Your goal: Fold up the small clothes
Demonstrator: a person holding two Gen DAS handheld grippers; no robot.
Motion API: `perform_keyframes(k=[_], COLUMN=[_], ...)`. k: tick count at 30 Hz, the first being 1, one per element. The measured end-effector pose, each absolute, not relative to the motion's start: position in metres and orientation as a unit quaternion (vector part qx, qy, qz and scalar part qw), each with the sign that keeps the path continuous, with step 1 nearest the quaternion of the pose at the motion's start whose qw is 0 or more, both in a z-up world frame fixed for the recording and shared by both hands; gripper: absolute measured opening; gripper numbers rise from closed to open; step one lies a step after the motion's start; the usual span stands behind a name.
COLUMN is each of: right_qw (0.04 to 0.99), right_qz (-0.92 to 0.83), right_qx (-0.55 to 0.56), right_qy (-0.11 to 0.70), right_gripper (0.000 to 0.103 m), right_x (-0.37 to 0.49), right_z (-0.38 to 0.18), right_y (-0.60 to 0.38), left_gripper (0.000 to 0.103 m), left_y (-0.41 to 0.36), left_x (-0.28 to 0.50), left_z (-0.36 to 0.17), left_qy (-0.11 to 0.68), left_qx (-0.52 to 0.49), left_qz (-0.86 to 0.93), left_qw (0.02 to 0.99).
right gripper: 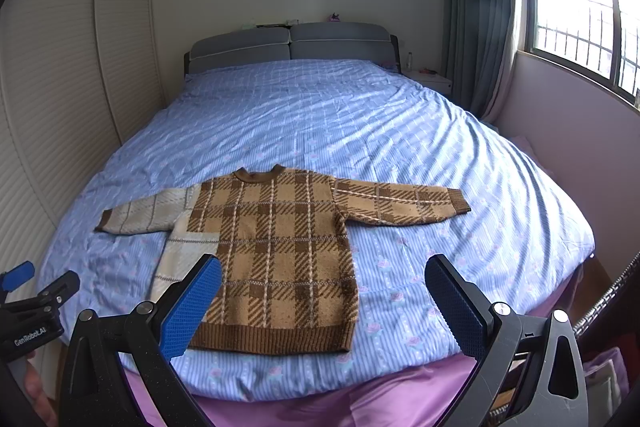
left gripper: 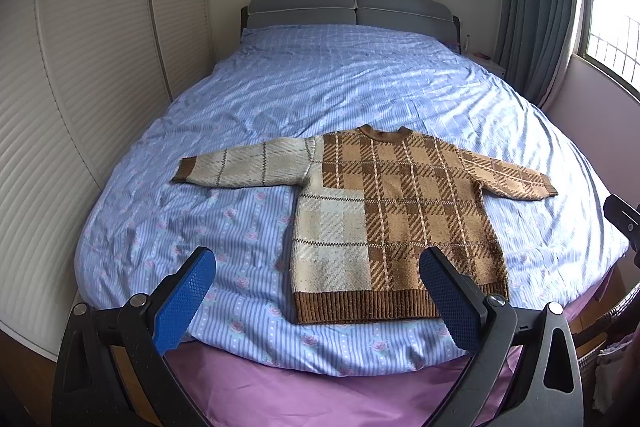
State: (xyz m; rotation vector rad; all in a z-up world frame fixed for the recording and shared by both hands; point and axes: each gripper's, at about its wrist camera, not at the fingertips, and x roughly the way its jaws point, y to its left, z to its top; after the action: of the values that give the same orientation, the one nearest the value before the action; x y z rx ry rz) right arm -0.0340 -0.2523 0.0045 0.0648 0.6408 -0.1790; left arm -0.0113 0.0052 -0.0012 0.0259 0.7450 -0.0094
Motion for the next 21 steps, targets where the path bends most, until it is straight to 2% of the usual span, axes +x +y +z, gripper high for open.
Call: perform_keyframes(k=[21], right_qw=[0.945], right_qz=[-0.086], right_qx=[0.034], right_qy=[0.314], right_gripper=[0.102], right_x=[-0.0357], right_z=[0.0078], right_y=[-0.2518], left_gripper=[0.103], left_y=[0.0088], left_x=[-0.0107], left_z=[-0.0046], left_qy=[0.365], left_qx=[0.011], left_qz=[-0.006], left_qw=[0.931])
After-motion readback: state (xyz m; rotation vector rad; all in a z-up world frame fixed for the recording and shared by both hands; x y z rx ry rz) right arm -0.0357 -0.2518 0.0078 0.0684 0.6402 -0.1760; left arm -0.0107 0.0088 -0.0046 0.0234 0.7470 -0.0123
